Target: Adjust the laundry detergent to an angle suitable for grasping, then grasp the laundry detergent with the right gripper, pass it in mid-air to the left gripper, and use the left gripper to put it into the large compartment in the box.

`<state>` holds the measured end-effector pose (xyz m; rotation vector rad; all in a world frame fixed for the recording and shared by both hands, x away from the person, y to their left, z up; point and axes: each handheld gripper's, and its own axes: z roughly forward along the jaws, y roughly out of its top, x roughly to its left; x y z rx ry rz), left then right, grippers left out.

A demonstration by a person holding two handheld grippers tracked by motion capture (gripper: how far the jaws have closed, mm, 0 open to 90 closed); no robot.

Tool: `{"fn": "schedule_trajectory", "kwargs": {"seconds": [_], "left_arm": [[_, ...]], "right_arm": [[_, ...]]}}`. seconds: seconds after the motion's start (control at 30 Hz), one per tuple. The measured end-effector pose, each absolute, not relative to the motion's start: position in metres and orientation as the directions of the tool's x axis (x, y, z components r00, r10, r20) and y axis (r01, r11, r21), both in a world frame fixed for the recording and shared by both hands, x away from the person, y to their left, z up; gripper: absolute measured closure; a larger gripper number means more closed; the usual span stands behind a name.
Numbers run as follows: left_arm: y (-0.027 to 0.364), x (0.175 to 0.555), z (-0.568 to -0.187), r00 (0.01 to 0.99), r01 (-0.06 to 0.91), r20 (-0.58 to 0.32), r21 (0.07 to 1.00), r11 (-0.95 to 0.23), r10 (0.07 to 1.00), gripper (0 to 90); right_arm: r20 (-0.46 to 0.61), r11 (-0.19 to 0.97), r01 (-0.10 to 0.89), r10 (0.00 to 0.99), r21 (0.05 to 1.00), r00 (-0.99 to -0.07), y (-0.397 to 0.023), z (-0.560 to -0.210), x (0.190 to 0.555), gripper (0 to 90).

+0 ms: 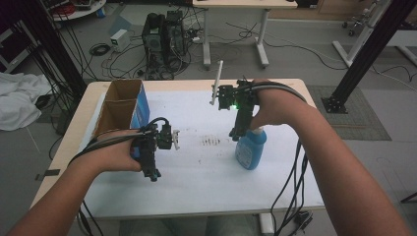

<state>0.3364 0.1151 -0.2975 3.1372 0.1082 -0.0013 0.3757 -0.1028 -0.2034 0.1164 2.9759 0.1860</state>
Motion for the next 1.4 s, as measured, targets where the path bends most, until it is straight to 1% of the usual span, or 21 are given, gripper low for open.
{"fn": "schedule_trajectory", "kwargs": {"seconds": [0.13,0.2,0.5,0.77,1.23,1.4], "left_arm": [[0.1145,0.3362,-0.2967,0.997,0.075,0.002,0.011,-0.997,0.075,1.7],[0.114,0.3348,-0.2986,0.994,0.106,0.005,0.041,-0.993,0.106,1.7],[0.1142,0.338,-0.2956,0.994,0.106,0.006,0.031,-0.994,0.106,1.7],[0.1196,0.3394,-0.2948,0.993,0.114,0.011,0.04,-0.993,0.114,1.7],[0.12,0.3373,-0.2923,0.993,0.115,0.014,0.042,-0.993,0.115,1.7],[0.1186,0.3358,-0.2934,0.993,0.114,0.014,0.051,-0.992,0.115,1.7]], "right_arm": [[-0.154,0.99,0.067,0.086,0.126,-0.984,-0.1035,-0.204,0.3749,1.6],[-0.153,0.99,0.067,0.086,0.127,-0.984,-0.1051,-0.204,0.3751,1.6],[-0.153,0.99,0.065,0.085,0.126,-0.985,-0.1054,-0.2049,0.3795,1.6],[-0.152,0.991,0.063,0.081,0.122,-0.985,-0.1015,-0.207,0.3818,1.6],[-0.155,0.99,0.068,0.087,0.121,-0.984,-0.1024,-0.2072,0.3779,1.6],[-0.146,0.986,0.078,0.1,0.146,-0.984,-0.1042,-0.2121,0.3773,1.5]]}}
